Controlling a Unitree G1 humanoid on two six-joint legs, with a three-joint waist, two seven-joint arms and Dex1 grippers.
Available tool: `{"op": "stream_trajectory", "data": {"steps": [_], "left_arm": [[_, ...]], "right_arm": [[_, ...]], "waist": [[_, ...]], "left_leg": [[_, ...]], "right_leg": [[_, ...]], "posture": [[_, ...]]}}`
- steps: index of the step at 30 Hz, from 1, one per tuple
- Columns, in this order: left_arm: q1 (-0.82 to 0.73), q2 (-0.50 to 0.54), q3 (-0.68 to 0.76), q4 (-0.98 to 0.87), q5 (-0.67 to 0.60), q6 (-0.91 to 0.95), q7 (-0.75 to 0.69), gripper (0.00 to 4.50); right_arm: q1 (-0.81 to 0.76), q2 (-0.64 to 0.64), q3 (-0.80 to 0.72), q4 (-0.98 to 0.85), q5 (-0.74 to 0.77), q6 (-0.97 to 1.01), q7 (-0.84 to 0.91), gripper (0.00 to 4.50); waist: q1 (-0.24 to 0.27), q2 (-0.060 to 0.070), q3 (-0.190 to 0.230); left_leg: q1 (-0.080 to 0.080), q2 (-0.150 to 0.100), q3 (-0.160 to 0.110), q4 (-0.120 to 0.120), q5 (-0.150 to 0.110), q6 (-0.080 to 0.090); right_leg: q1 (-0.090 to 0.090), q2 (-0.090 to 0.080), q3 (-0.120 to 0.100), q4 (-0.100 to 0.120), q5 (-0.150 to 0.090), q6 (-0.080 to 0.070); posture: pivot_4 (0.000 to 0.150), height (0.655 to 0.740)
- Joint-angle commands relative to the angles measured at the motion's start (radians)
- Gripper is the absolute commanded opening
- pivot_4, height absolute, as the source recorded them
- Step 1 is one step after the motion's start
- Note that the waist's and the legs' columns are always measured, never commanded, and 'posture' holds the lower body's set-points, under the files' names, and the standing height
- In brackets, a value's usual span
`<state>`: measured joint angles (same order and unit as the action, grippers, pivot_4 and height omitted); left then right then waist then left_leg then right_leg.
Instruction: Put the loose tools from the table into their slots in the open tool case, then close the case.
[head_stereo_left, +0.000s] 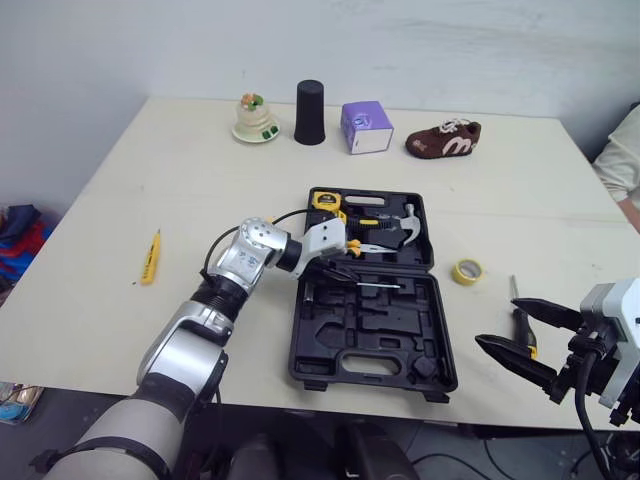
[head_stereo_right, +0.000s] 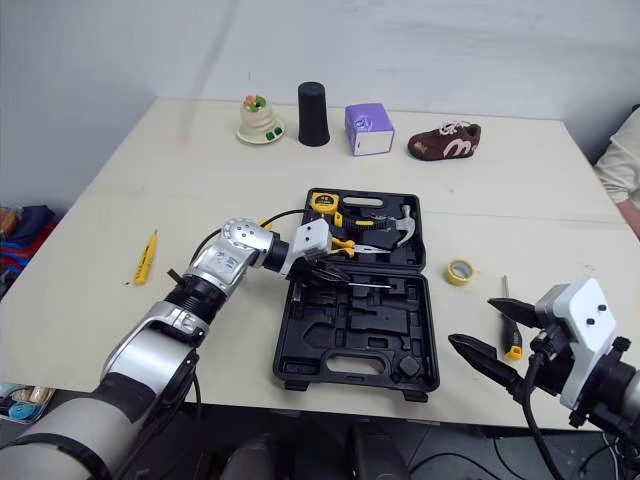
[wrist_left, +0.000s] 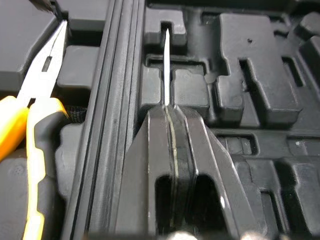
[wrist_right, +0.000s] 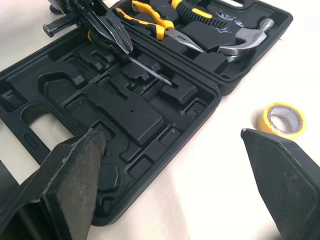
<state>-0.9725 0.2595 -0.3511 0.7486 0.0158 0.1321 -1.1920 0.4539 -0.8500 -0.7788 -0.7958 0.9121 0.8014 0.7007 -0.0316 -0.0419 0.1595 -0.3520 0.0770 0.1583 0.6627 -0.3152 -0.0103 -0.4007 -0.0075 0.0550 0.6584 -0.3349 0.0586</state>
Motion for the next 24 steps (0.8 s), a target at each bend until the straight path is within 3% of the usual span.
{"op": "stream_trajectory", "data": {"steps": [1,4,7,10,14,18,22,24], "left_arm": [[0.058,0.023,-0.079,0.035,0.105,0.054,0.022,0.03],[0.059,0.017,-0.038,0.007,0.061,0.066,0.029,0.03],[0.070,0.021,0.091,-0.104,-0.089,0.133,-0.014,0.03],[0.171,0.095,0.244,-0.357,-0.271,0.292,-0.054,0.84],[0.412,0.295,0.440,-0.680,-0.455,0.533,-0.063,2.64],[0.696,0.497,0.689,-0.745,-0.495,0.609,-0.013,4.40],[0.902,0.586,0.898,-0.679,-0.489,0.565,0.044,4.47],[0.968,0.629,1.005,-0.547,-0.466,0.499,0.081,4.47]], "right_arm": [[0.009,0.010,-0.001,0.001,-0.020,-0.021,0.001,4.50],[0.014,0.017,0.004,0.006,-0.037,-0.029,0.002,4.50],[0.030,0.031,-0.009,0.029,-0.065,-0.045,0.009,4.50],[0.056,0.035,-0.062,0.090,-0.084,-0.062,0.052,4.50],[0.086,0.002,-0.144,0.221,-0.121,-0.088,0.142,4.50],[0.095,-0.052,-0.186,0.393,-0.189,-0.132,0.233,4.50],[0.083,-0.100,-0.196,0.538,-0.246,-0.177,0.302,4.50],[0.063,-0.125,-0.191,0.618,-0.273,-0.200,0.329,4.50]], "waist": [[-0.001,0.000,-0.003],[-0.001,-0.001,-0.007],[-0.003,-0.001,-0.007],[-0.013,0.001,-0.004],[-0.025,0.005,0.000],[-0.038,0.008,0.003],[-0.033,0.002,0.007],[-0.023,0.000,0.009]], "left_leg": [[0.001,0.000,0.000,-0.001,-0.001,0.000],[0.006,0.000,0.000,-0.005,-0.002,0.002],[0.011,0.000,0.000,-0.008,-0.002,0.001],[0.010,0.000,0.001,-0.012,0.000,-0.001],[0.008,0.003,0.001,-0.015,0.004,-0.012],[0.013,0.004,0.001,-0.017,0.001,-0.015],[0.013,0.003,0.000,-0.016,-0.003,-0.011],[0.014,0.003,0.000,-0.017,-0.006,-0.006]], "right_leg": [[0.004,0.000,0.000,-0.001,0.000,0.000],[0.009,0.000,0.000,-0.004,-0.001,-0.001],[0.009,0.000,0.000,-0.005,-0.001,-0.002],[0.005,0.000,0.000,-0.004,-0.001,-0.003],[0.001,0.001,-0.001,-0.002,-0.006,-0.005],[0.001,0.001,-0.001,-0.001,-0.010,-0.007],[0.002,0.000,-0.002,-0.002,-0.010,-0.007],[0.004,-0.002,-0.002,-0.006,-0.010,-0.007]], "posture": [[0.150,0.7339],[0.150,0.7339],[0.150,0.7339],[0.150,0.7339],[0.150,0.7339],[0.150,0.7339],[0.150,0.7339],[0.150,0.7339]]}}
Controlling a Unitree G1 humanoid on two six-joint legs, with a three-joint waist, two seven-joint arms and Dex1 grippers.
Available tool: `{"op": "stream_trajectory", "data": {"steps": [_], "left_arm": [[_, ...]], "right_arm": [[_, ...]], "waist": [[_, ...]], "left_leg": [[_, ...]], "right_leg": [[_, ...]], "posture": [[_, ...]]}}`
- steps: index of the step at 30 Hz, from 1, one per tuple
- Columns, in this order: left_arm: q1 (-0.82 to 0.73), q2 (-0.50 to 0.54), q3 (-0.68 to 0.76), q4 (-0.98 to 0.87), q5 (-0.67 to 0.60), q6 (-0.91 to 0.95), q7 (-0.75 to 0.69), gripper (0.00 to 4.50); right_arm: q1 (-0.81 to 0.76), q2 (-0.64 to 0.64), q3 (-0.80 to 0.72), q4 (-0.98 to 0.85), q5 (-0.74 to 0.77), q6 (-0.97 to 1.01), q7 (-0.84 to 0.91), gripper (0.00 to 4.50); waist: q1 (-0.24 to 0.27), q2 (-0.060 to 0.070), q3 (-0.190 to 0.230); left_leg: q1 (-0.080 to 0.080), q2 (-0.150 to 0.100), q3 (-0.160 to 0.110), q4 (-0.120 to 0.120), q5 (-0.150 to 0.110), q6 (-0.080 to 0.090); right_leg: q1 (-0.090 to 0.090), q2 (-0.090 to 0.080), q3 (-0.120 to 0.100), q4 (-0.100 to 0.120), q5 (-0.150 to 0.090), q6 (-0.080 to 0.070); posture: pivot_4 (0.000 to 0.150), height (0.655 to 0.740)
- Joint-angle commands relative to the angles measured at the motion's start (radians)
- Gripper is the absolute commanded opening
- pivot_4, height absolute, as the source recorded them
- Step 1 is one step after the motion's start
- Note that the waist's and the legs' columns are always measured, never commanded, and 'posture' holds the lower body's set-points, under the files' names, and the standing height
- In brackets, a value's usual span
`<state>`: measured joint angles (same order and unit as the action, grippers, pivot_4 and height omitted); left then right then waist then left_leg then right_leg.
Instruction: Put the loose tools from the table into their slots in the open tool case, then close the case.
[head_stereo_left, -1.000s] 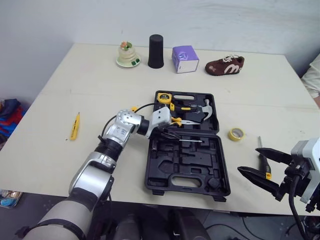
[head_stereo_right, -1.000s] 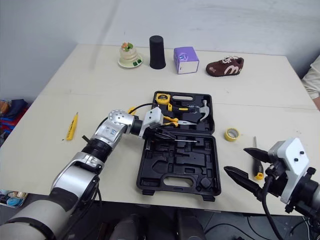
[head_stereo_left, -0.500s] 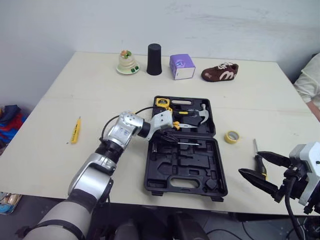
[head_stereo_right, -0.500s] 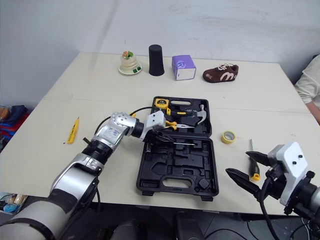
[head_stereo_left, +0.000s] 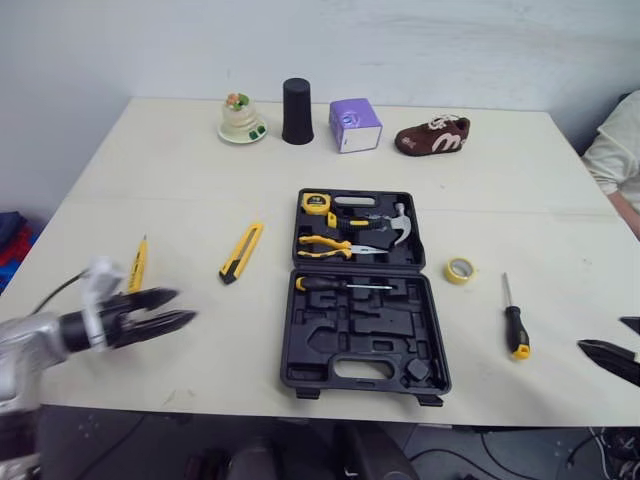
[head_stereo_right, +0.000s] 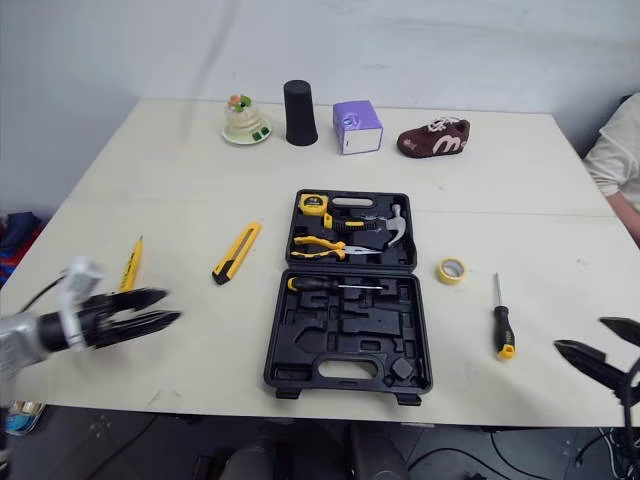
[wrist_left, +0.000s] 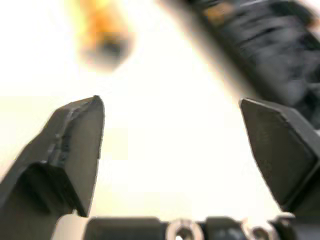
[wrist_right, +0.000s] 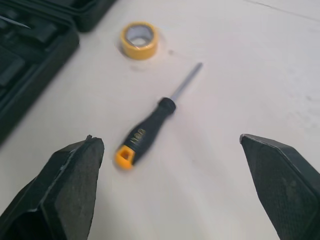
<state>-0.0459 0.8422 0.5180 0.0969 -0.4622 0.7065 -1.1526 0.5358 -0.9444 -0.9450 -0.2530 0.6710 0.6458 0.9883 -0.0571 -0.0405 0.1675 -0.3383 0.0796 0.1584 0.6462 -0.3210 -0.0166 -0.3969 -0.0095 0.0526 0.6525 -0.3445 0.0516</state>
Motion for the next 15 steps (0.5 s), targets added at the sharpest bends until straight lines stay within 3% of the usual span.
{"op": "stream_trajectory", "data": {"steps": [1,4,5,10,15], "left_arm": [[0.065,0.058,0.168,0.142,0.017,-0.098,0.052,4.47],[0.128,0.069,0.227,0.182,0.028,-0.153,0.098,4.47],[0.144,0.066,0.242,0.184,0.028,-0.167,0.111,4.47],[0.148,0.065,0.249,0.180,0.005,-0.201,0.141,4.47],[0.051,0.018,0.099,0.011,-0.065,-0.134,0.130,4.47]], "right_arm": [[-0.028,-0.039,-0.023,0.106,-0.043,-0.055,0.054,4.50],[-0.072,-0.076,0.009,0.207,-0.081,-0.093,0.091,4.50],[-0.095,-0.093,0.028,0.247,-0.097,-0.109,0.101,4.50],[-0.192,-0.145,0.089,0.367,-0.142,-0.149,0.137,4.50],[-0.187,-0.055,0.098,0.205,-0.090,-0.065,0.091,4.50]], "waist": [[0.003,-0.001,0.001],[0.003,-0.001,0.001],[0.003,-0.001,0.001],[0.002,0.000,0.002],[0.011,0.001,0.002]], "left_leg": [[0.000,0.000,0.000,0.000,0.000,0.000],[-0.001,0.000,0.000,-0.002,-0.003,-0.002],[-0.001,0.000,0.000,-0.002,-0.005,-0.001],[-0.001,0.000,0.001,-0.002,-0.009,-0.001],[-0.001,0.001,-0.003,-0.007,-0.008,-0.005]], "right_leg": [[0.000,-0.001,0.000,-0.001,0.000,0.000],[0.002,-0.002,-0.002,-0.008,0.000,-0.006],[0.003,-0.003,-0.003,-0.009,-0.005,-0.017],[0.002,-0.004,-0.003,-0.009,-0.005,-0.016],[0.002,-0.002,-0.008,-0.009,-0.001,-0.008]], "posture": [[0.150,0.7339],[0.150,0.7339],[0.150,0.7339],[0.150,0.7339],[0.150,0.7339]]}}
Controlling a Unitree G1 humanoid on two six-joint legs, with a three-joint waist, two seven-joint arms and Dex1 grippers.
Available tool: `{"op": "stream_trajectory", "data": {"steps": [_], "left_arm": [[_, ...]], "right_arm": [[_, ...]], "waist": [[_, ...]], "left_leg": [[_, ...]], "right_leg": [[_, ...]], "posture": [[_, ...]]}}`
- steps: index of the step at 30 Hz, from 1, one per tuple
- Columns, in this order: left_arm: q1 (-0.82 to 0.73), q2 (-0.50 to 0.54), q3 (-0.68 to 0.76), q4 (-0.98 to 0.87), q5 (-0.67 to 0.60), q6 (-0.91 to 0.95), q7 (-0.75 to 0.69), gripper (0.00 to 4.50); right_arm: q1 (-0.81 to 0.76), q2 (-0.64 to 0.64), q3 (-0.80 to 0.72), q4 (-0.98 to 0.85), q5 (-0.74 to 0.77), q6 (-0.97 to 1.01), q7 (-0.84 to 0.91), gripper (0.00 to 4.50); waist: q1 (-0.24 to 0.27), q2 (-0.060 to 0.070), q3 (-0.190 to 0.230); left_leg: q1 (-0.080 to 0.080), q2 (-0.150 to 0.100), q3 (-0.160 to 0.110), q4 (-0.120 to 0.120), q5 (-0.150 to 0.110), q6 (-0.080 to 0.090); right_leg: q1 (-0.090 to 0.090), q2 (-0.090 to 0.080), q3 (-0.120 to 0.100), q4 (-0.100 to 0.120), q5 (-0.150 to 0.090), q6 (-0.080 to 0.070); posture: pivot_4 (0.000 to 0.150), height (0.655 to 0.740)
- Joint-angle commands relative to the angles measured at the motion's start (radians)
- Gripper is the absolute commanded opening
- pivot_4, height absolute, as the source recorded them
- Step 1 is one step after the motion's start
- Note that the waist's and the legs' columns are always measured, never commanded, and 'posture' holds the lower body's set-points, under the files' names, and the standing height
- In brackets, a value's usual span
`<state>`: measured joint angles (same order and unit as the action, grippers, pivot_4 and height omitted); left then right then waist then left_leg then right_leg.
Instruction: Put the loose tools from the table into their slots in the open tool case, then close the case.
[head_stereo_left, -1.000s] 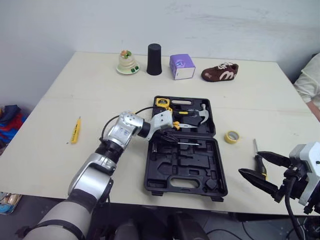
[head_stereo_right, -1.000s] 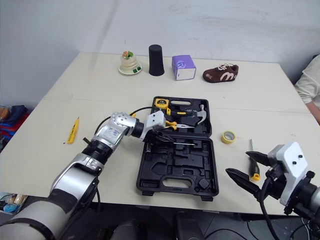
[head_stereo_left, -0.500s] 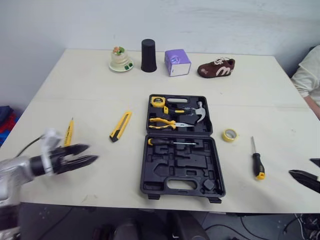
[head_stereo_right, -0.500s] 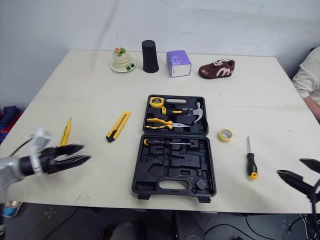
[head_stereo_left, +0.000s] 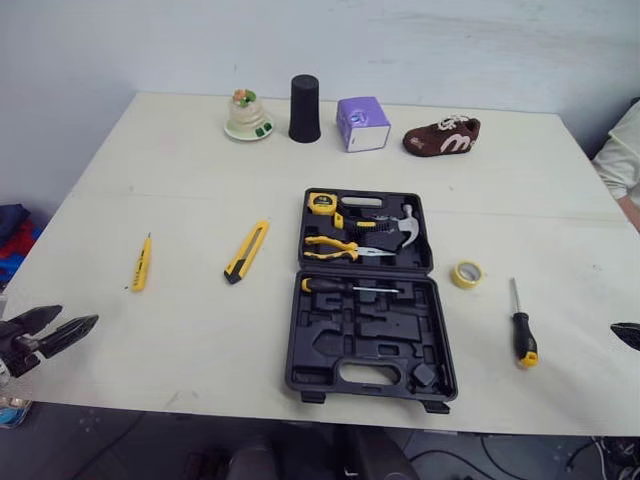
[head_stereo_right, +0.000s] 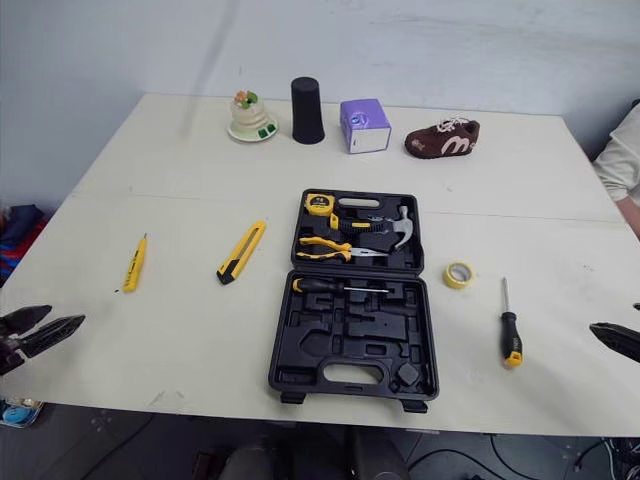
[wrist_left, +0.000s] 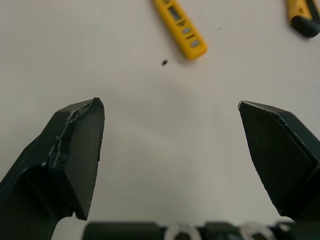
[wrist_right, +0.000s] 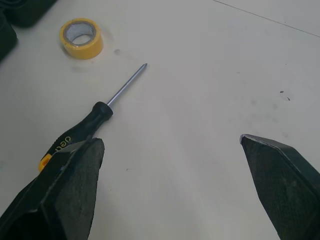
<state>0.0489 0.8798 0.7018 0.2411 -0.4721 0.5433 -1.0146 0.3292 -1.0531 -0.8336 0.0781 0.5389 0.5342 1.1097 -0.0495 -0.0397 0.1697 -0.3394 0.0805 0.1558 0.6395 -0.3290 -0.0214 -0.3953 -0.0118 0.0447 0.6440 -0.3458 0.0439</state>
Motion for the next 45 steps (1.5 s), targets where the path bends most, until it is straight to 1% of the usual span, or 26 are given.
{"op": "stream_trajectory", "data": {"steps": [1,5,9,10,13,15,20,22,27,30,31,32,35,36,37,39,41,45], "left_arm": [[-0.057,-0.028,-0.115,-0.178,-0.069,0.046,-0.009,4.47],[-0.136,-0.019,-0.247,-0.404,-0.179,0.154,-0.055,4.47],[-0.235,0.007,-0.341,-0.510,-0.258,0.217,-0.096,4.47],[-0.272,0.014,-0.385,-0.535,-0.273,0.215,-0.136,4.47],[-0.363,0.024,-0.473,-0.578,-0.313,0.227,-0.204,4.47],[-0.412,0.021,-0.503,-0.589,-0.346,0.246,-0.228,4.47],[-0.506,0.014,-0.571,-0.603,-0.360,0.226,-0.286,4.47],[-0.525,0.014,-0.585,-0.600,-0.362,0.219,-0.303,4.47],[-0.553,0.003,-0.626,-0.600,-0.344,0.190,-0.316,4.47],[-0.567,-0.001,-0.634,-0.602,-0.349,0.190,-0.306,4.50],[-0.570,-0.004,-0.636,-0.603,-0.350,0.189,-0.301,4.50],[-0.571,-0.005,-0.638,-0.603,-0.348,0.185,-0.298,4.50],[-0.562,-0.005,-0.644,-0.603,-0.331,0.165,-0.296,4.50],[-0.552,0.004,-0.646,-0.603,-0.316,0.156,-0.296,4.50],[-0.544,0.011,-0.647,-0.601,-0.306,0.148,-0.297,4.50],[-0.507,0.043,-0.641,-0.588,-0.266,0.121,-0.310,4.50],[-0.482,0.067,-0.633,-0.572,-0.242,0.101,-0.322,4.50],[-0.420,0.120,-0.604,-0.548,-0.207,0.075,-0.334,4.50]], "right_arm": [[0.032,0.077,-0.016,-0.173,0.050,0.063,-0.044,4.50],[0.135,0.218,-0.066,-0.451,0.109,0.179,-0.158,4.50],[0.166,0.337,-0.065,-0.639,0.152,0.284,-0.332,4.50],[0.170,0.381,-0.040,-0.698,0.153,0.310,-0.397,4.50],[0.146,0.485,0.016,-0.799,0.167,0.383,-0.563,4.50],[0.123,0.539,0.057,-0.831,0.166,0.421,-0.652,4.50],[0.086,0.627,0.185,-0.864,0.116,0.441,-0.805,4.50],[0.065,0.645,0.219,-0.853,0.089,0.434,-0.850,4.50],[0.015,0.681,0.297,-0.754,-0.042,0.380,-0.965,4.50],[0.005,0.723,0.303,-0.736,-0.055,0.349,-0.989,3.70],[0.006,0.731,0.301,-0.738,-0.053,0.344,-0.990,3.24],[0.008,0.736,0.301,-0.743,-0.053,0.337,-0.990,2.64],[0.015,0.708,0.292,-0.772,-0.055,0.301,-0.954,1.10],[0.026,0.660,0.283,-0.790,-0.052,0.280,-0.902,0.97],[0.034,0.627,0.278,-0.802,-0.049,0.265,-0.865,0.98],[0.036,0.506,0.236,-0.826,0.028,0.267,-0.721,0.98],[0.031,0.417,0.212,-0.836,0.089,0.272,-0.620,0.98],[-0.032,0.165,0.217,-0.791,0.189,0.272,-0.339,0.98]], "waist": [[0.006,0.000,0.000],[0.013,0.001,0.000],[0.007,0.003,0.001],[0.003,0.004,0.002],[-0.007,0.004,0.002],[-0.011,0.004,0.002],[-0.012,0.005,0.003],[-0.012,0.006,0.003],[-0.010,0.005,0.003],[-0.009,0.005,0.003],[-0.009,0.006,0.003],[-0.009,0.006,0.003],[-0.009,0.006,0.003],[-0.009,0.006,0.003],[-0.009,0.007,0.004],[-0.012,0.008,0.004],[-0.017,0.008,0.004],[-0.024,0.007,0.005]], "left_leg": [[-0.001,0.000,-0.001,-0.001,0.002,-0.002],[-0.003,0.001,-0.003,-0.005,0.006,-0.007],[-0.003,0.001,-0.003,-0.006,0.007,-0.009],[-0.003,0.001,-0.003,-0.006,0.007,-0.009],[-0.002,0.001,-0.003,-0.006,0.008,-0.010],[-0.001,0.000,-0.002,-0.006,0.010,-0.010],[0.001,0.000,-0.003,-0.006,0.012,-0.012],[0.001,0.000,-0.003,-0.006,0.012,-0.012],[0.001,-0.001,-0.003,-0.005,0.013,-0.011],[0.001,-0.001,-0.003,-0.005,0.013,-0.011],[0.001,-0.001,-0.003,-0.005,0.013,-0.011],[0.001,-0.001,-0.003,-0.005,0.013,-0.011],[0.001,-0.001,-0.003,-0.005,0.013,-0.011],[0.001,-0.001,-0.003,-0.005,0.013,-0.011],[0.000,-0.001,-0.003,-0.005,0.013,-0.011],[0.000,-0.001,-0.003,-0.004,0.013,-0.011],[0.001,-0.001,-0.002,-0.004,0.013,-0.011],[0.001,0.000,-0.004,-0.004,0.013,-0.011]], "right_leg": [[0.000,0.001,-0.001,0.000,-0.001,0.000],[-0.002,0.003,-0.001,0.000,-0.002,0.002],[-0.003,0.004,-0.001,0.000,-0.004,0.003],[-0.002,0.004,-0.001,0.000,-0.004,0.003],[-0.002,0.004,-0.001,0.002,-0.004,0.003],[-0.002,0.004,-0.001,0.003,-0.004,0.003],[-0.002,0.005,0.000,0.008,-0.004,0.001],[-0.002,0.005,0.000,0.009,-0.005,0.001],[-0.003,0.005,0.000,0.009,-0.005,0.001],[-0.003,0.005,0.000,0.009,-0.005,0.001],[-0.003,0.005,0.000,0.009,-0.005,0.001],[-0.003,0.005,0.000,0.009,-0.005,0.001],[-0.003,0.005,0.000,0.009,-0.005,0.001],[-0.003,0.005,0.000,0.009,-0.005,0.001],[-0.003,0.005,0.001,0.009,-0.005,0.002],[-0.003,0.005,0.001,0.009,-0.006,0.002],[-0.003,0.006,0.002,0.009,-0.006,0.003],[-0.002,0.008,0.002,0.009,-0.006,0.003]], "posture": [[0.150,0.7339],[0.150,0.7339],[0.150,0.7339],[0.150,0.7339],[0.150,0.7339],[0.150,0.7339],[0.150,0.7339],[0.150,0.7339],[0.150,0.7339],[0.150,0.7339],[0.150,0.7339],[0.150,0.7339],[0.150,0.7339],[0.150,0.7339],[0.150,0.7339],[0.150,0.7339],[0.150,0.7339],[0.150,0.7339]]}}
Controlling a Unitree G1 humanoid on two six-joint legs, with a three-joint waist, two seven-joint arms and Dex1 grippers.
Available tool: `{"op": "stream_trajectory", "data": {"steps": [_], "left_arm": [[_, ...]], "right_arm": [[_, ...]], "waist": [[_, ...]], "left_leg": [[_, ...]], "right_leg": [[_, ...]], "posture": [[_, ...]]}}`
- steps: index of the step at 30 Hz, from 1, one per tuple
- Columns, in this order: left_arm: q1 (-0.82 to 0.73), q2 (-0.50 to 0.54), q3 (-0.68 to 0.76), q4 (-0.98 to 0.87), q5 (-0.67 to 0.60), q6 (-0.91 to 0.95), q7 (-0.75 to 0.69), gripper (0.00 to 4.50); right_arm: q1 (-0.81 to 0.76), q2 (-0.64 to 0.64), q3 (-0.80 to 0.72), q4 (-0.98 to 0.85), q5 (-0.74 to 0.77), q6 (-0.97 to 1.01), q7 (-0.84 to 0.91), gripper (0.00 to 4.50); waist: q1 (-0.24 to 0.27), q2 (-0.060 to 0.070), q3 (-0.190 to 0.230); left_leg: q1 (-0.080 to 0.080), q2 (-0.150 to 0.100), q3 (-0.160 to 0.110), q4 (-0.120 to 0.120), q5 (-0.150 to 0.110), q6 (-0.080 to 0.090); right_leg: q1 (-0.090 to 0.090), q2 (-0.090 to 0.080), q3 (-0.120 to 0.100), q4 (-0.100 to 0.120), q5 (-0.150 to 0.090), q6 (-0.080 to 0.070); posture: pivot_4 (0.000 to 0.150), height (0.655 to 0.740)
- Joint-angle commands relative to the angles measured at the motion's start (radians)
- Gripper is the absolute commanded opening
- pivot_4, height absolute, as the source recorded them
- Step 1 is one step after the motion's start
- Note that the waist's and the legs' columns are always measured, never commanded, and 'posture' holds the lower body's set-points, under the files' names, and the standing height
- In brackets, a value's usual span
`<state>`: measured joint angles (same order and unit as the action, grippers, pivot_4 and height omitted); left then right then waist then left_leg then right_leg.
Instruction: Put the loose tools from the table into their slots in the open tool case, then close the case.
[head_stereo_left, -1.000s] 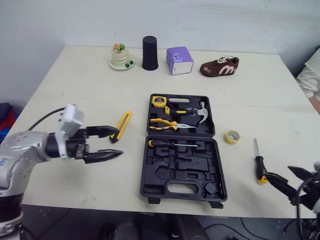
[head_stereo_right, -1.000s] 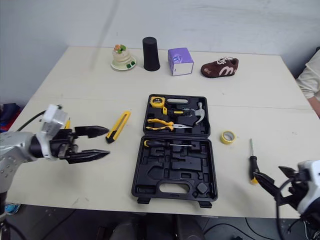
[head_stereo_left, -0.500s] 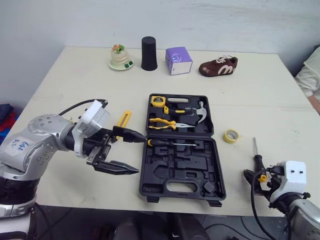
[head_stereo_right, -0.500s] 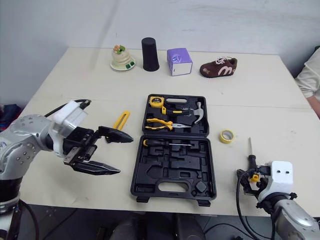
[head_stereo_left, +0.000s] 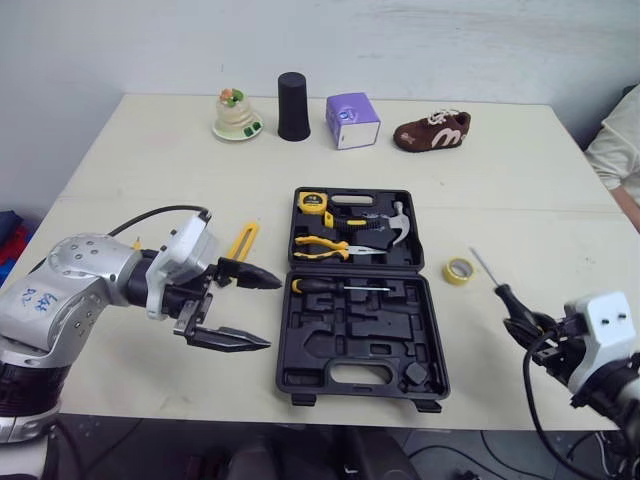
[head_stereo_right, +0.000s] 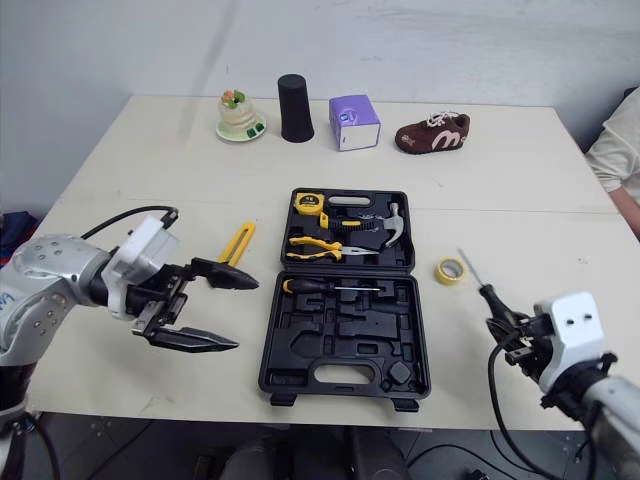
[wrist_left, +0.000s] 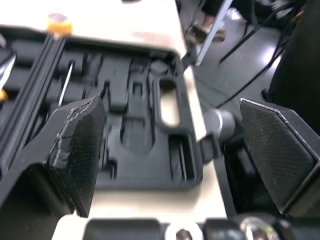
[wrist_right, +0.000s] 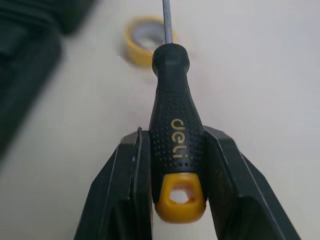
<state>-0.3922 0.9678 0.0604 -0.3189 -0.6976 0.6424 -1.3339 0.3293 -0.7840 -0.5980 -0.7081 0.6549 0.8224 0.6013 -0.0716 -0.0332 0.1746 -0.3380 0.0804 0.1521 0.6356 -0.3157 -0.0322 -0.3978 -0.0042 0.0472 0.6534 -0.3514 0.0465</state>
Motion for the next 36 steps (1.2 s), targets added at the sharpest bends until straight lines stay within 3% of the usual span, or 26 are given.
{"op": "stream_trajectory", "data": {"steps": [1,4,7,10,15,22,36], "left_arm": [[0.036,0.043,0.042,0.018,0.029,-0.032,-0.017,4.50],[0.078,0.068,0.046,0.038,0.070,-0.074,-0.022,4.50],[0.090,0.073,0.055,0.043,0.081,-0.089,-0.015,4.50],[0.093,0.072,0.067,0.040,0.075,-0.085,-0.003,4.50],[0.112,0.067,0.080,0.008,0.065,-0.073,0.024,4.50],[0.106,0.054,0.072,-0.005,0.060,-0.064,0.049,4.50],[0.052,0.023,0.034,0.008,0.067,-0.059,0.063,4.50]], "right_arm": [[-0.062,-0.167,0.005,0.018,0.086,-0.022,0.238,0.98],[-0.218,-0.340,0.149,0.114,0.094,-0.041,0.406,0.98],[-0.389,-0.409,0.340,0.193,0.043,-0.061,0.481,0.98],[-0.552,-0.409,0.508,0.243,-0.007,-0.052,0.519,0.98],[-0.746,-0.330,0.733,0.299,-0.126,-0.051,0.522,0.98],[-0.822,-0.274,0.853,0.347,-0.244,-0.063,0.517,0.98],[-0.932,-0.166,0.924,0.445,-0.343,-0.093,0.543,0.98]], "waist": [[-0.003,-0.001,0.001],[-0.007,-0.005,0.004],[-0.009,-0.006,0.008],[-0.008,-0.005,0.009],[-0.008,-0.002,0.011],[-0.009,0.000,0.012],[-0.011,0.000,0.012]], "left_leg": [[0.000,0.000,0.000,0.000,0.000,0.001],[0.000,0.000,-0.002,0.000,0.000,0.002],[0.000,0.000,-0.003,0.000,0.000,0.003],[-0.006,0.000,-0.003,0.001,0.000,0.003],[-0.034,0.001,-0.002,0.016,-0.001,0.003],[-0.035,0.001,-0.003,0.025,-0.002,0.004],[-0.032,0.001,-0.002,0.031,0.002,0.004]], "right_leg": [[0.000,0.000,0.000,0.000,0.000,0.000],[0.001,-0.001,0.000,0.000,0.000,0.000],[0.001,-0.002,-0.001,-0.001,0.000,0.000],[-0.004,-0.003,-0.002,-0.001,0.000,0.000],[-0.031,-0.004,-0.003,0.008,0.000,0.000],[-0.031,-0.004,-0.003,0.015,0.000,0.000],[-0.030,-0.004,-0.003,0.027,0.001,-0.002]], "posture": [[0.150,0.7339],[0.150,0.7339],[0.150,0.7339],[0.150,0.7339],[0.150,0.7339],[0.150,0.7339],[0.150,0.7339]]}}
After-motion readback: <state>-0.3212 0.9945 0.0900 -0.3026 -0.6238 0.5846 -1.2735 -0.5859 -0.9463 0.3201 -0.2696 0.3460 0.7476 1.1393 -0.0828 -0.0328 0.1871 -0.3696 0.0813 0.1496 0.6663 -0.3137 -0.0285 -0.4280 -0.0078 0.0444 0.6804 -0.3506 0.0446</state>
